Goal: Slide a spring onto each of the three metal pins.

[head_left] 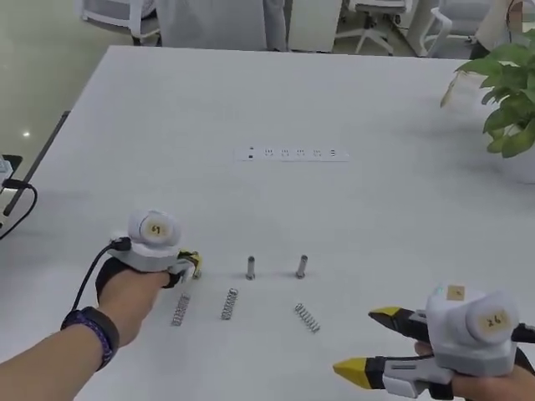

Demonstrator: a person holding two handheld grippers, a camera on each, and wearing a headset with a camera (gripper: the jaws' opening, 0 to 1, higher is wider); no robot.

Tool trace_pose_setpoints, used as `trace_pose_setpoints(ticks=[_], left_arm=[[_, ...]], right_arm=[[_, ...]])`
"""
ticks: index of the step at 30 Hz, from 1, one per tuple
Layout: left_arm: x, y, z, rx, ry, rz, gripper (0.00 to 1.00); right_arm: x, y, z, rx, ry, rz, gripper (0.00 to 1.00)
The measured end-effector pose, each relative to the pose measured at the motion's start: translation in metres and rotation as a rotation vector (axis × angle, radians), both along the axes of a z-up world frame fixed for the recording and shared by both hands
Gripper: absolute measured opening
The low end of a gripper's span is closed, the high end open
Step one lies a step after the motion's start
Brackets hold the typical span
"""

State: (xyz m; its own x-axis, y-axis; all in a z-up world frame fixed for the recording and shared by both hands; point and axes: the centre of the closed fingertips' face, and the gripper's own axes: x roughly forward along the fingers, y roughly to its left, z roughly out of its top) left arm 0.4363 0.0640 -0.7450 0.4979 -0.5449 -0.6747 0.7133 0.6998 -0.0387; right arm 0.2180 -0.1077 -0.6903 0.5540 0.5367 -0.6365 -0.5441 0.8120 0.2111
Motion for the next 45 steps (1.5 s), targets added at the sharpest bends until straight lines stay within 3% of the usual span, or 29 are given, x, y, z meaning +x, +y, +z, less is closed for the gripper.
trace_pose_setpoints(ticks=[5, 26, 31, 34, 45], left_arm=[[-0.001, 0.001, -0.003, 0.009, -0.015, -0.013, 0.00], [0.000, 0.000, -0.005, 0.014, -0.009, -0.016, 0.00], [-0.001, 0.000, -0.009, 0.022, -0.002, -0.014, 0.00], [-0.003, 0.001, -0.013, 0.028, 0.007, -0.009, 0.07], [-0.010, 0.009, -0.017, 0.024, 0.037, 0.015, 0.14]], right_arm=[[0.001, 0.001, 0.001, 0.002, -0.002, 0.003, 0.65], [0.001, 0.002, -0.002, -0.007, 0.005, 0.017, 0.65], [0.000, 0.002, -0.001, -0.008, 0.005, 0.019, 0.64], [0.000, 0.001, -0.001, -0.006, 0.005, 0.017, 0.64], [-0.003, -0.002, -0.003, -0.007, 0.009, 0.014, 0.64]])
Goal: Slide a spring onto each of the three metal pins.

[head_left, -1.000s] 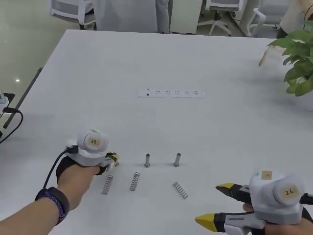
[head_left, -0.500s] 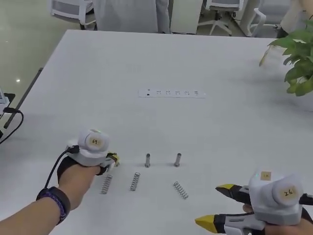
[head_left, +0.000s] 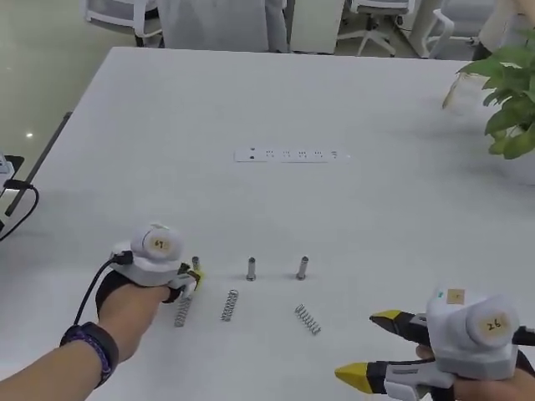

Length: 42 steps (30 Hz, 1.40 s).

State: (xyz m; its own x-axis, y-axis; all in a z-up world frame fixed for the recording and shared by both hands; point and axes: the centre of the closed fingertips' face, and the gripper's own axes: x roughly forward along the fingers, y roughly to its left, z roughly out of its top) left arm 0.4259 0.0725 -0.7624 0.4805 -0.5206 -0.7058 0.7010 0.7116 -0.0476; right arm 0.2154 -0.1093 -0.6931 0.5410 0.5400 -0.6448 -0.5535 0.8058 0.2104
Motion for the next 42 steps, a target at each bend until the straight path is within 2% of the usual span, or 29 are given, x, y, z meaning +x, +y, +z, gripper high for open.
trace_pose_setpoints(ticks=[5, 13, 15, 24, 35, 38, 42], left_arm=[[-0.004, 0.009, 0.000, -0.003, 0.007, 0.014, 0.15], [-0.019, 0.028, 0.000, 0.002, 0.004, 0.004, 0.18], [-0.023, 0.033, -0.002, 0.005, 0.012, 0.004, 0.19], [-0.038, 0.051, 0.001, -0.020, 0.025, 0.033, 0.20], [-0.052, 0.072, 0.014, -0.041, 0.009, 0.051, 0.25], [-0.052, 0.077, 0.020, -0.083, 0.015, 0.077, 0.29], [-0.054, 0.087, 0.028, -0.081, -0.003, 0.080, 0.29]], right_arm=[[0.000, 0.002, -0.001, 0.002, 0.000, 0.002, 0.64], [-0.001, 0.004, -0.003, 0.004, 0.003, 0.010, 0.64], [-0.002, 0.005, -0.004, 0.004, 0.005, 0.012, 0.64], [-0.002, 0.007, -0.007, 0.006, 0.013, 0.022, 0.64], [0.000, 0.007, -0.007, 0.002, 0.014, 0.034, 0.64], [0.000, 0.006, -0.006, 0.001, 0.012, 0.033, 0.64], [0.000, 0.004, -0.006, -0.002, 0.013, 0.034, 0.64]])
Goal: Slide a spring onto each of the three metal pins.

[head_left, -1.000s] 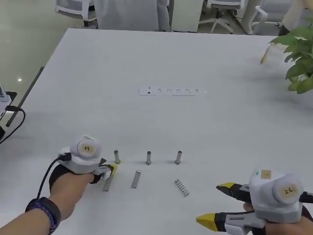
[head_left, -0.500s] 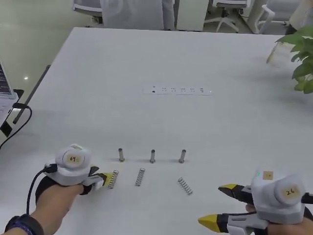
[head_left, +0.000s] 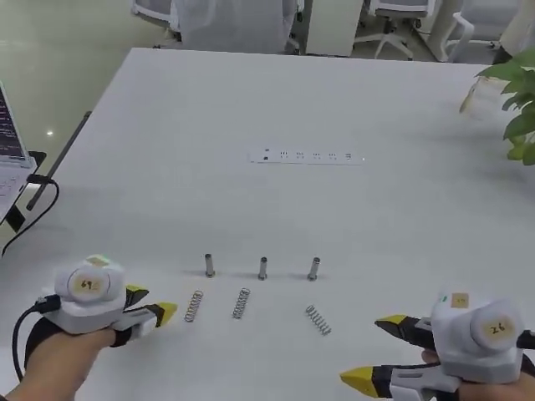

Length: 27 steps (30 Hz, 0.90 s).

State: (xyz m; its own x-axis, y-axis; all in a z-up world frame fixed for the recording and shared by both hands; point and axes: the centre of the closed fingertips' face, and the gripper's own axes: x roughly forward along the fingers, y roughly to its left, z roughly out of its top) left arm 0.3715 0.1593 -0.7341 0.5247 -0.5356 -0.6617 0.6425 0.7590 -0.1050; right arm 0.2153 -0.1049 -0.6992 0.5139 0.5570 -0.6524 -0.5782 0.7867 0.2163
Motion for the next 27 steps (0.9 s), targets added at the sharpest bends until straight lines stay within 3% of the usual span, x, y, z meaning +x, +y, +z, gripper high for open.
trace_pose_setpoints(ticks=[10, 27], left_arm=[[-0.007, 0.013, 0.026, -0.023, -0.047, 0.006, 0.35], [-0.026, 0.020, 0.061, -0.080, -0.100, 0.008, 0.47]], right_arm=[[0.004, 0.001, 0.003, 0.000, -0.011, -0.001, 0.64], [0.008, 0.002, 0.004, 0.001, -0.016, 0.007, 0.64]])
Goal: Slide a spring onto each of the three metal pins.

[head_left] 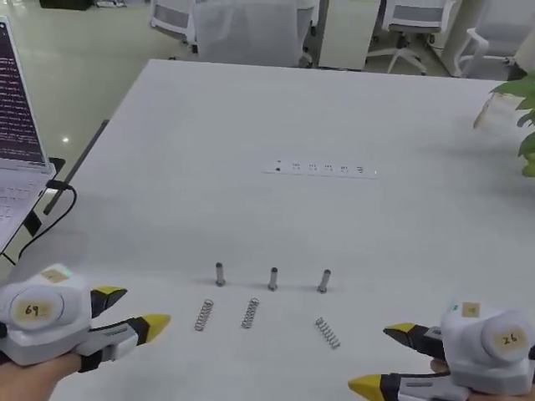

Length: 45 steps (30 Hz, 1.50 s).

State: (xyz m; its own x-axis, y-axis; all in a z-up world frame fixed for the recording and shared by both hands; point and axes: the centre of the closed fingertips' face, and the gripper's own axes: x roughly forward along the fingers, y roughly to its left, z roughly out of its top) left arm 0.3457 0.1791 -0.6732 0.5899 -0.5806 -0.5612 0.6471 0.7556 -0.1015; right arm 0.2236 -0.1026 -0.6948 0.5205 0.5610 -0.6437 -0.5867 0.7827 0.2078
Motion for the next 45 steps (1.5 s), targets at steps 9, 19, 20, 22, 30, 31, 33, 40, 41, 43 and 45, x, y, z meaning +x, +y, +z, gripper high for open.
trace_pose_setpoints(ticks=[9, 19, 20, 22, 30, 31, 33, 40, 41, 43, 45], left_arm=[[-0.009, 0.000, 0.007, -0.020, -0.006, 0.005, 0.53], [-0.016, -0.004, 0.011, -0.033, -0.008, -0.014, 0.57], [-0.017, -0.004, 0.011, -0.033, -0.009, -0.016, 0.58], [-0.019, -0.004, 0.013, -0.033, -0.010, -0.017, 0.58], [-0.020, -0.005, 0.013, -0.034, -0.009, -0.016, 0.57], [-0.021, -0.005, 0.013, -0.035, -0.008, -0.015, 0.57], [-0.021, -0.006, 0.011, -0.032, -0.005, -0.017, 0.57], [-0.020, -0.016, 0.003, -0.012, 0.009, -0.033, 0.56], [-0.019, -0.018, 0.002, -0.009, 0.009, -0.036, 0.55], [-0.018, -0.021, 0.000, -0.010, 0.013, -0.037, 0.55], [-0.016, -0.023, -0.003, -0.009, 0.015, -0.037, 0.54]], right_arm=[[0.001, 0.003, -0.001, 0.003, -0.001, 0.002, 0.65], [0.005, 0.004, 0.001, 0.010, -0.012, -0.011, 0.65], [0.005, 0.004, 0.001, 0.011, -0.011, -0.010, 0.65], [0.005, 0.005, 0.001, 0.012, -0.010, -0.008, 0.65], [0.006, 0.008, 0.000, 0.012, -0.007, 0.001, 0.65], [0.006, 0.008, 0.000, 0.012, -0.006, 0.001, 0.65], [0.006, 0.008, 0.000, 0.012, -0.007, 0.004, 0.64], [0.005, 0.006, 0.001, 0.011, -0.008, 0.005, 0.64], [0.005, 0.006, 0.001, 0.012, -0.009, 0.006, 0.64], [0.004, 0.005, 0.001, 0.009, -0.007, 0.006, 0.64], [0.003, 0.004, 0.001, 0.007, -0.007, 0.005, 0.64]])
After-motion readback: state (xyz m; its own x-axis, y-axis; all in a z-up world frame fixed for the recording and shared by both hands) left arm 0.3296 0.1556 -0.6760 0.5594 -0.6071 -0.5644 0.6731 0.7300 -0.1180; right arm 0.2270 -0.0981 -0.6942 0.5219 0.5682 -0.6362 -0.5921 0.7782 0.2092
